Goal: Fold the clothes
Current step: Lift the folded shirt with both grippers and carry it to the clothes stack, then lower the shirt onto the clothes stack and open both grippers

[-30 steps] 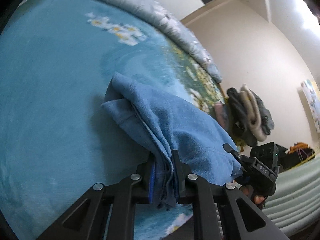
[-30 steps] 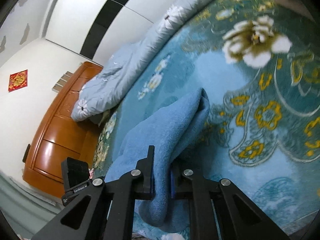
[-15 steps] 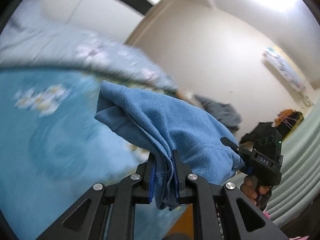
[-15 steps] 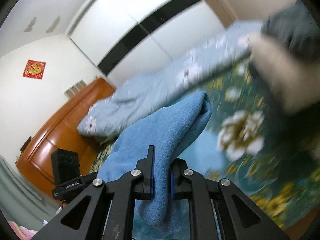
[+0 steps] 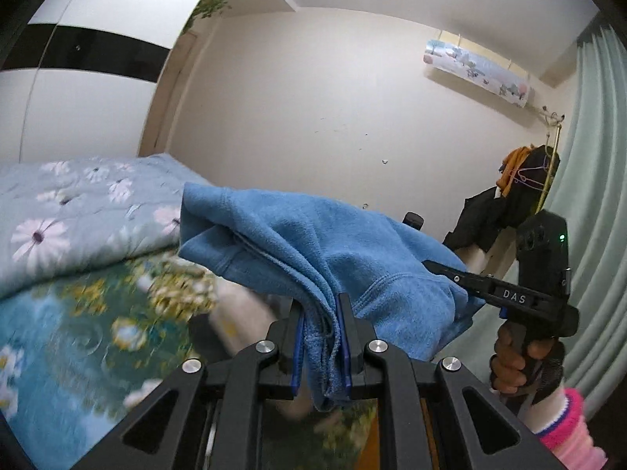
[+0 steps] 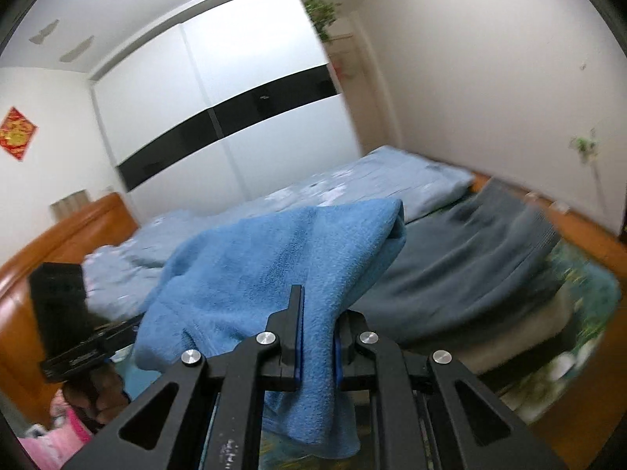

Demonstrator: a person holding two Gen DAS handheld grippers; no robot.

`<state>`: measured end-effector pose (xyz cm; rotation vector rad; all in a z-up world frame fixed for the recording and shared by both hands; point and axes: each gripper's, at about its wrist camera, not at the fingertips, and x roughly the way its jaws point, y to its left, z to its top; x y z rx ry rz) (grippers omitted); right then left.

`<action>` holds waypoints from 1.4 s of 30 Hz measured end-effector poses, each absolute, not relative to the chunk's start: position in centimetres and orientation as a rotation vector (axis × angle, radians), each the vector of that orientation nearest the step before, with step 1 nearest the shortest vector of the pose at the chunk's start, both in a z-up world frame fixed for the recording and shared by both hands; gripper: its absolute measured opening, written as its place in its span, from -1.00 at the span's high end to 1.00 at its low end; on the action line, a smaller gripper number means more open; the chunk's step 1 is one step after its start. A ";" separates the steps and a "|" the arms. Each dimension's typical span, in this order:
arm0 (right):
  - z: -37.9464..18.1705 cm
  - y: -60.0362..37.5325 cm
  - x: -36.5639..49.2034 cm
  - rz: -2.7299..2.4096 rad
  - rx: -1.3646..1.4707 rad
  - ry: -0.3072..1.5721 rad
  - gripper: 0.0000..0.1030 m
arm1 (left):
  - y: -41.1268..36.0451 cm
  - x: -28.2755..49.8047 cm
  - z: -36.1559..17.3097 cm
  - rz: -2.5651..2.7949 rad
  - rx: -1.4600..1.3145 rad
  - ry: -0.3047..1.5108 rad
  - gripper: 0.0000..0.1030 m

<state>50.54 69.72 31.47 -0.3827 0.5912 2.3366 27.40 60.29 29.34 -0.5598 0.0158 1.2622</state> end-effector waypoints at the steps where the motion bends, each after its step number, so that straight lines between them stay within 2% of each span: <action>1: 31.7 71.0 51.1 2.324 -0.375 0.592 0.77 | 61.6 28.0 29.5 1.255 -0.556 0.014 0.70; 8: 32.5 78.5 54.1 2.280 -0.318 0.575 0.77 | 68.3 31.1 28.5 1.226 -0.519 0.021 0.67; 13: 28.5 83.0 55.1 2.201 -0.345 0.690 0.77 | 72.5 31.7 23.1 1.209 -0.666 0.135 0.60; 17: 24.5 84.6 56.1 2.154 -0.349 0.783 0.76 | 73.0 31.3 21.5 1.186 -0.689 0.136 0.59; 23: 25.0 84.1 56.9 2.147 -0.325 0.797 0.75 | 72.6 30.8 22.2 1.172 -0.697 0.149 0.55; 32: 26.8 81.9 59.1 2.024 -0.241 0.798 0.42 | 68.3 28.5 22.7 1.190 -0.738 0.145 0.26; 36: 27.7 79.2 59.4 1.968 -0.251 0.720 0.38 | 65.7 27.6 22.6 1.210 -0.734 0.167 -0.03; 39: 28.2 75.6 58.5 1.955 -0.318 0.585 0.06 | 63.7 26.9 22.4 1.224 -0.731 0.184 -0.10; 42: 28.0 72.1 57.1 1.950 -0.393 0.486 -0.08 | 61.5 26.2 22.1 1.234 -0.762 0.179 -0.19</action>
